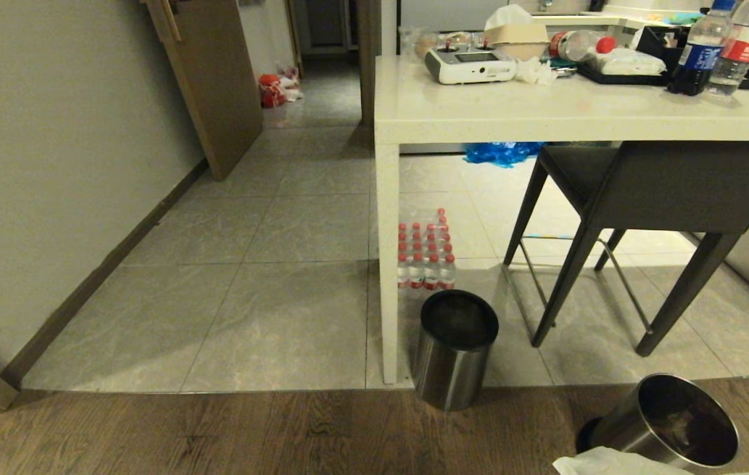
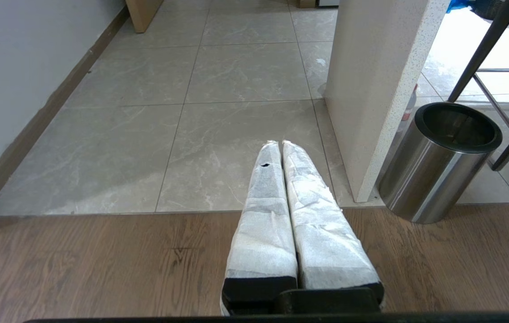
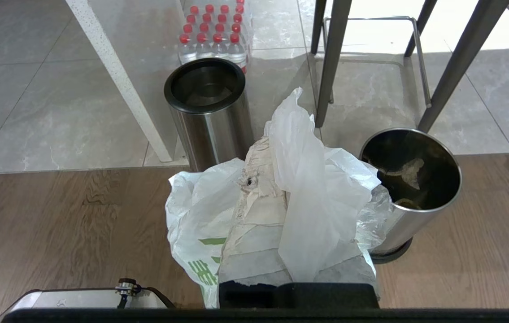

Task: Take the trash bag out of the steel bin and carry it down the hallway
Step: Put the trash bag at the door

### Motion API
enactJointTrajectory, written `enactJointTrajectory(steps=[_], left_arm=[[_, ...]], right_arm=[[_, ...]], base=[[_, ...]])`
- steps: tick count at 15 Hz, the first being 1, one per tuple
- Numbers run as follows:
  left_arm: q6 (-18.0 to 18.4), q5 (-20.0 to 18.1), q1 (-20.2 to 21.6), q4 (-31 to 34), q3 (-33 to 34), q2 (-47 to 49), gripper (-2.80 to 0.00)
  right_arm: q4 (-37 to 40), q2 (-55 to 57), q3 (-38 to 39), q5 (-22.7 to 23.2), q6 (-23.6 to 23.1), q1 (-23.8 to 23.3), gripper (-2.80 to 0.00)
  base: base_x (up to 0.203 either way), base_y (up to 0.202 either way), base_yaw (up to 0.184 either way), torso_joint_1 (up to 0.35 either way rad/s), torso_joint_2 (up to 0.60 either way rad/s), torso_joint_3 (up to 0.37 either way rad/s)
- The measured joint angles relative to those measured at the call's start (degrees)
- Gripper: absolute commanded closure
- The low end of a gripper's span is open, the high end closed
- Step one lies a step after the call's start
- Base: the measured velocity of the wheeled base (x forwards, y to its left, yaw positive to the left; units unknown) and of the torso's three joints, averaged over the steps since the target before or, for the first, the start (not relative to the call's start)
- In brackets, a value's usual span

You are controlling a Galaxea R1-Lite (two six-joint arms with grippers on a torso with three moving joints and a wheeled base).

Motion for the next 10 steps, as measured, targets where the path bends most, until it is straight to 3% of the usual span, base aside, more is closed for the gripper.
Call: enactJointTrajectory(steps=[4, 10], left_arm=[[-0.29, 0.00, 0.00, -0.02, 0.00, 0.00, 0.00], [-0.32, 0.02, 0.00, -0.02, 0.00, 0.00, 0.00]], right_arm=[[0.02, 0.00, 0.00, 0.00, 0.03, 0.00, 0.00], [0.02, 0.00, 0.00, 0.02, 0.00, 0.02, 0.00]], base=[[0.001, 0.020, -0.004, 0.001, 0.00, 0.002], [0.001, 0.178, -0.001, 0.003, 0.00, 0.004]])
